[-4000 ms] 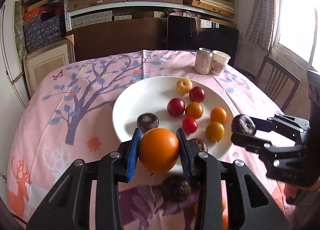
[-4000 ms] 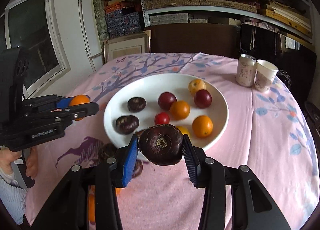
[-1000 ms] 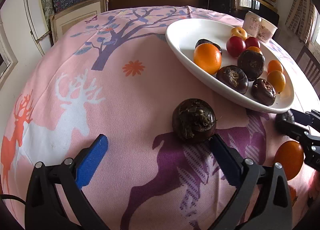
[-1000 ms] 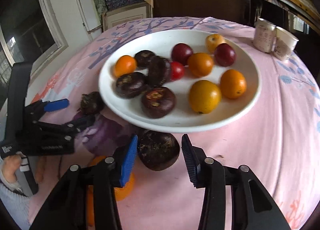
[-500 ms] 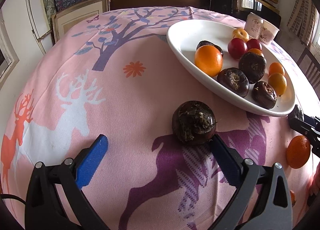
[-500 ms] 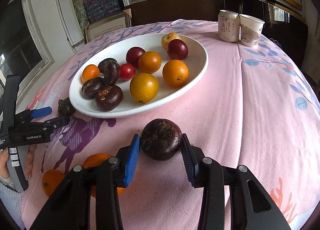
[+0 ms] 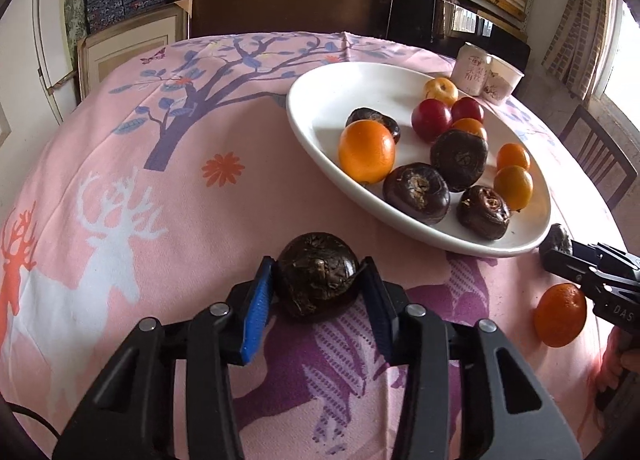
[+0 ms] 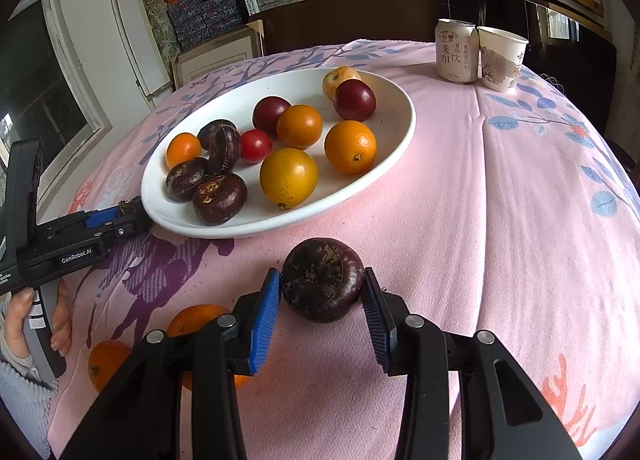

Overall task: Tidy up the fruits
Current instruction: 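Grasp a dark mangosteen with the right tool while the left tool grasps another, then lower both mangosteens onto the white plate and open both tools, then move both open tools toward the last two oranges on the cloth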

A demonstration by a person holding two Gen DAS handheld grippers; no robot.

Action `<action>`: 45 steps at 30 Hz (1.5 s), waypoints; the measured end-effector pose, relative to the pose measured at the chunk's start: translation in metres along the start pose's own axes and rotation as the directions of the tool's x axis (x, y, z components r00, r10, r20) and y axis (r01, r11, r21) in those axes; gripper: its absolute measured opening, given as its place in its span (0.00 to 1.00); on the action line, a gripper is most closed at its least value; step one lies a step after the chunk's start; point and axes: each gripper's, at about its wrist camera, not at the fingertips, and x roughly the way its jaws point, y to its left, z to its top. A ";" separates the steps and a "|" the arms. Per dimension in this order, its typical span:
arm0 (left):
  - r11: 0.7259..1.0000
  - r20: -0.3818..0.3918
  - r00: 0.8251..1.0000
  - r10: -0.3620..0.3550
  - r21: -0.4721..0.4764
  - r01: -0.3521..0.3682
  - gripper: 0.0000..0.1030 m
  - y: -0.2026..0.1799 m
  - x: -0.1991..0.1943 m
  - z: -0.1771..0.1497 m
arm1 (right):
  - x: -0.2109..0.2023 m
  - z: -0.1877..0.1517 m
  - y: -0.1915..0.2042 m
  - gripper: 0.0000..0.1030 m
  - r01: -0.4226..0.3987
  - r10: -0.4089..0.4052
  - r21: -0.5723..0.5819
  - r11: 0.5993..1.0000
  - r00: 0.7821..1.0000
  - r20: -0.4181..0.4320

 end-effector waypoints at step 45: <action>0.993 0.124 0.992 -0.002 -0.118 0.017 0.95 0.009 -0.037 -0.002 | -0.044 0.011 -0.030 0.90 -0.071 0.007 0.214 0.974 0.957 0.289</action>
